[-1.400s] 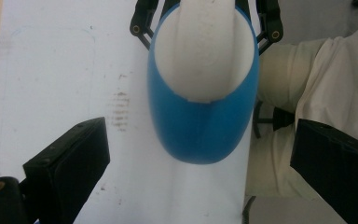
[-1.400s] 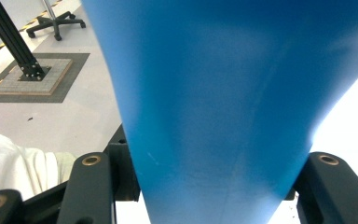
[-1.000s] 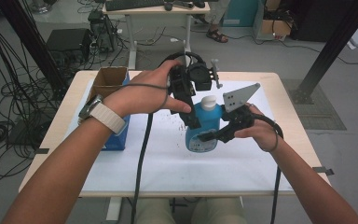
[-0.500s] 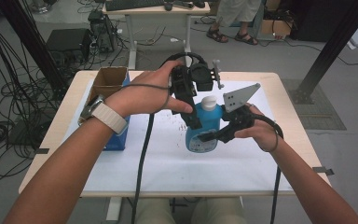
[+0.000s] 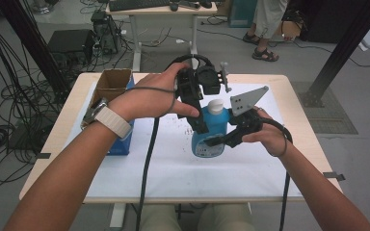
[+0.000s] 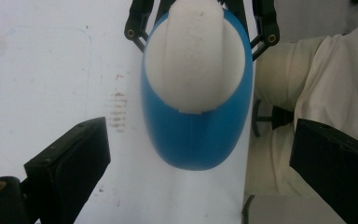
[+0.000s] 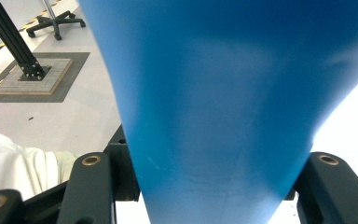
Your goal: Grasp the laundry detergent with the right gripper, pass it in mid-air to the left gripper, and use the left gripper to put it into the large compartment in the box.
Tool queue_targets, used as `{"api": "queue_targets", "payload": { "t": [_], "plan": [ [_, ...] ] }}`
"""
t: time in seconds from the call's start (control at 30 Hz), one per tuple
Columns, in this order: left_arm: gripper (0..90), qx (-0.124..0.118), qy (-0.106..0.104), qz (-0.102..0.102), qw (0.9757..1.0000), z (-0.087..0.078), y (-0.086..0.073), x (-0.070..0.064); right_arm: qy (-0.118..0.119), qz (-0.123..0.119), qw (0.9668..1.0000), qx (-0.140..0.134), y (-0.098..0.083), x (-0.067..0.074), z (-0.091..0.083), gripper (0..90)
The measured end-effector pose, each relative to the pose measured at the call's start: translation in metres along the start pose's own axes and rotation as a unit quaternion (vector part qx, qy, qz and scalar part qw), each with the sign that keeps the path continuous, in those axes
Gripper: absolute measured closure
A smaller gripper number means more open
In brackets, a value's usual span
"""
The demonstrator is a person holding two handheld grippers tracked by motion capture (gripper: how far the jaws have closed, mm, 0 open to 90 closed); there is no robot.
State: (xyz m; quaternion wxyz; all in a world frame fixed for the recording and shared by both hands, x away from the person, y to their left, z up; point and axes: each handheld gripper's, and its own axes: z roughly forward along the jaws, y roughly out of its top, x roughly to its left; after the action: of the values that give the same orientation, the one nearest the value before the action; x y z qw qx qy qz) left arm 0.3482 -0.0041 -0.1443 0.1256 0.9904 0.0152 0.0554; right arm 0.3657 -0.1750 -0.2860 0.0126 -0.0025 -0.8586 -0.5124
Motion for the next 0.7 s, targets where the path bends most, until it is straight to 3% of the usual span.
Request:
{"api": "queue_targets", "payload": {
  "t": [0.7],
  "plan": [
    [5.4, 0.004, 0.001, 0.000, 1.0000, -0.0005, 0.0000, -0.0016, -0.002, 0.001, 1.0000, 0.000, 0.0001, 0.0004, -0.0003, 43.1]
  ]
}}
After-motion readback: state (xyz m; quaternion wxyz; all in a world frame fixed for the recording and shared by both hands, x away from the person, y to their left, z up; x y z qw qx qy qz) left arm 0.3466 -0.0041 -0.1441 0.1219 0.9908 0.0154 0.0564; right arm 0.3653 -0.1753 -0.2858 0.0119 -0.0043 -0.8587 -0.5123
